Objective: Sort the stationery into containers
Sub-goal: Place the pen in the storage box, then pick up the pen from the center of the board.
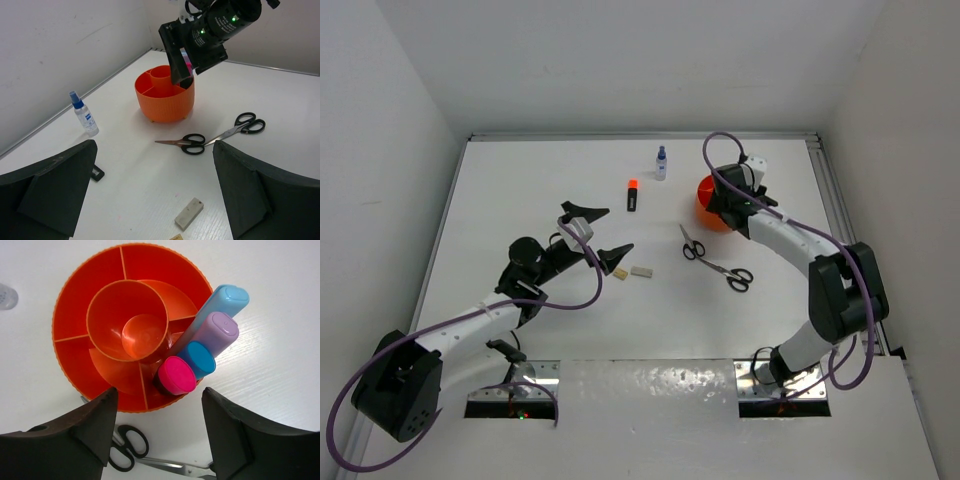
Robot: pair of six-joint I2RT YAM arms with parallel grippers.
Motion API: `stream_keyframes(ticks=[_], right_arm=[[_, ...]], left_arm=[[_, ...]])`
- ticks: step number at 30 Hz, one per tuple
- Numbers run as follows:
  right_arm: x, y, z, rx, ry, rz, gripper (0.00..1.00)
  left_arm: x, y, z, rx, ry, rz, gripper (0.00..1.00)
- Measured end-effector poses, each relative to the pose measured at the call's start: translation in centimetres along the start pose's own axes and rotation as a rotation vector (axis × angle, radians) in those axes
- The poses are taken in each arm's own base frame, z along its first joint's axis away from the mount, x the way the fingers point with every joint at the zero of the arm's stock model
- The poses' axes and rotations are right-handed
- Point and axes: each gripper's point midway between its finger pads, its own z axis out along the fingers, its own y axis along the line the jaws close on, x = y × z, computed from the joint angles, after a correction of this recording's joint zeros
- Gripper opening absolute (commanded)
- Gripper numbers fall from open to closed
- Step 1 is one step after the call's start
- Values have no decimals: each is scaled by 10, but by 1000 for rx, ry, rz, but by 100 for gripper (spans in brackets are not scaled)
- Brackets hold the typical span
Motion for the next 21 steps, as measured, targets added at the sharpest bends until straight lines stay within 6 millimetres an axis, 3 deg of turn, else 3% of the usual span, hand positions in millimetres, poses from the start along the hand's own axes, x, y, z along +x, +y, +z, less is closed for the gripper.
stream_keyframes(ticks=[7, 9, 10, 14, 15, 17, 20, 21], right_arm=[[-17, 0, -17, -32, -36, -18, 76], [-22, 0, -25, -38, -53, -35, 70], [-25, 1, -30, -43, -65, -44, 53], [-41, 20, -56, -104, -131, -101, 5], [-44, 27, -63, -125, -146, -115, 3], [-51, 45, -75, -180, -173, -122, 20], [-53, 86, -85, -311, -157, -142, 64], [-54, 102, -83, -350, -141, -148, 68]], left_arm=[[0, 2, 0, -6, 1, -1, 100], [0, 3, 0, -17, 2, -15, 100], [1, 4, 0, -27, 3, -23, 100], [6, 16, -2, -110, 20, -88, 100], [8, 19, -3, -134, 27, -109, 100], [13, 27, -5, -189, 43, -146, 99], [22, 38, -10, -274, 74, -194, 99], [26, 42, -12, -302, 85, -208, 99]])
